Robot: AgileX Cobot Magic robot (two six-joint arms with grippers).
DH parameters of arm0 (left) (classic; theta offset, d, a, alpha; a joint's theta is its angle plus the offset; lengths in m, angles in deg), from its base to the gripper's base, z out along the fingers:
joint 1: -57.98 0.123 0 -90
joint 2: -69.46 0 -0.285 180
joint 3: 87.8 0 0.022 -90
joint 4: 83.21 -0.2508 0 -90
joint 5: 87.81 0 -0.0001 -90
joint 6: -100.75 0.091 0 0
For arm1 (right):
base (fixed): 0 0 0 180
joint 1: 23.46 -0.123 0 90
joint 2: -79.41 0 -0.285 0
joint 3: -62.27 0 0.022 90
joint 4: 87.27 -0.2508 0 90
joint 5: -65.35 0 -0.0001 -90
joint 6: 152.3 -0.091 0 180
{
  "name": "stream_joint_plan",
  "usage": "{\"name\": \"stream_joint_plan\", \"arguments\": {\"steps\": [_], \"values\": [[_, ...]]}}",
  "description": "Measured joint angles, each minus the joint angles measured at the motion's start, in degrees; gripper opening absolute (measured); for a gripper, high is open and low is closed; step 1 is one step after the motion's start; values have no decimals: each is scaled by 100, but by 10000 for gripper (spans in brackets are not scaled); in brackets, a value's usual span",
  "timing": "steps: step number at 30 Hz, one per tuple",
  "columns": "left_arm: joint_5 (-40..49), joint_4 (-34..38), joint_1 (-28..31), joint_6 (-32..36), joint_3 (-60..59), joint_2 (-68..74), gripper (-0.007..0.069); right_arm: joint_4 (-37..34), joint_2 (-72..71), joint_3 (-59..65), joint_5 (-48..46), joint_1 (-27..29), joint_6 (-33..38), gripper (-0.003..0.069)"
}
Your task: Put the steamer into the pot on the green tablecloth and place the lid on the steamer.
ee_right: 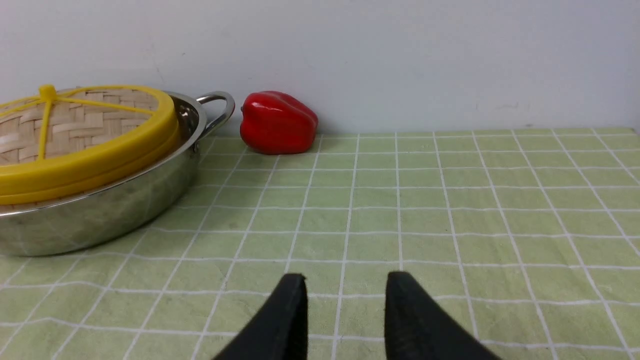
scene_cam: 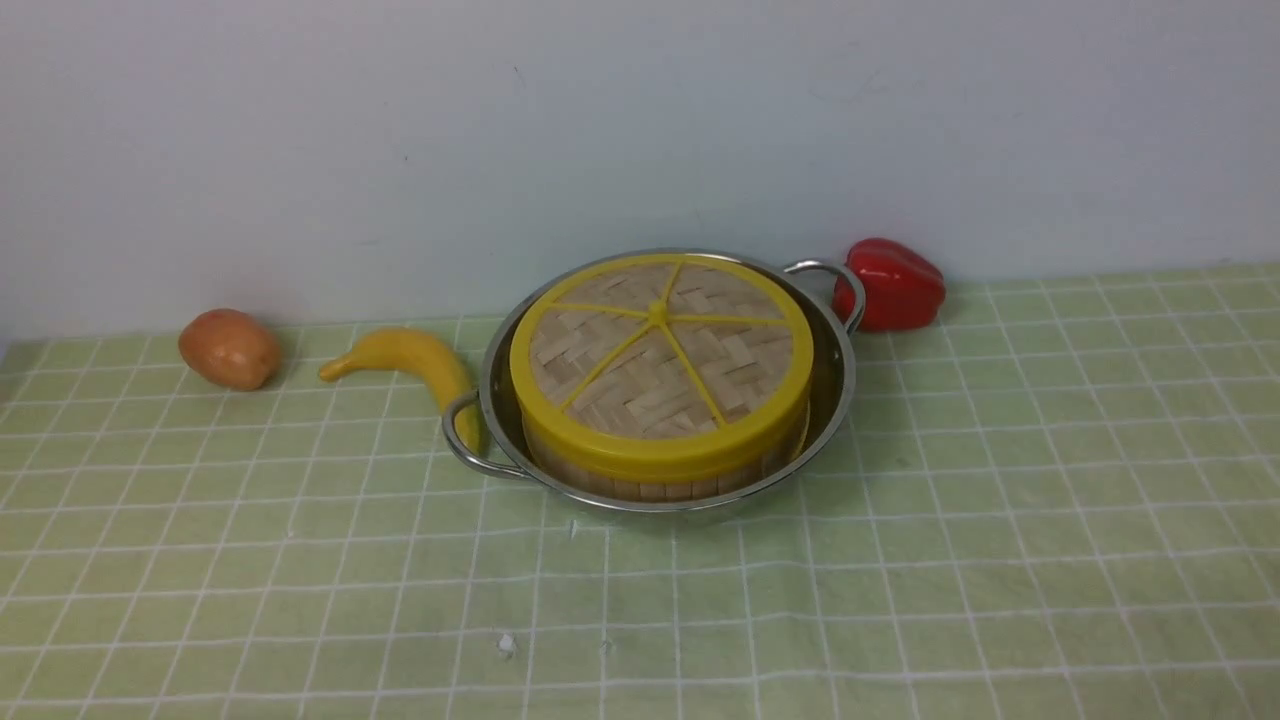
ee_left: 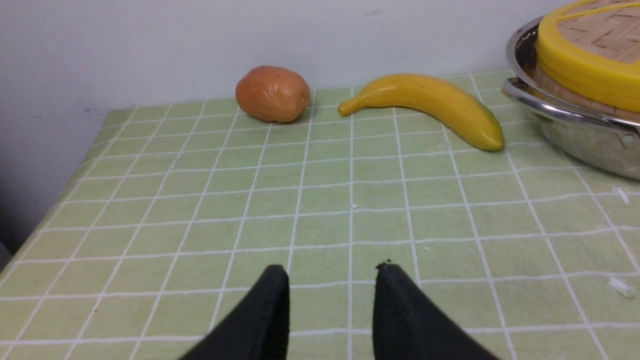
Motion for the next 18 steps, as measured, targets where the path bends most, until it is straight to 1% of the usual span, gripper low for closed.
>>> {"name": "stream_joint_plan", "arguments": {"steps": [4,18], "values": [[-5,0,0,-1,0,-7,243,0,0,0,0,0,0,240],[-5,-6,0,-1,0,-11,243,0,0,0,0,0,0,240]]}}
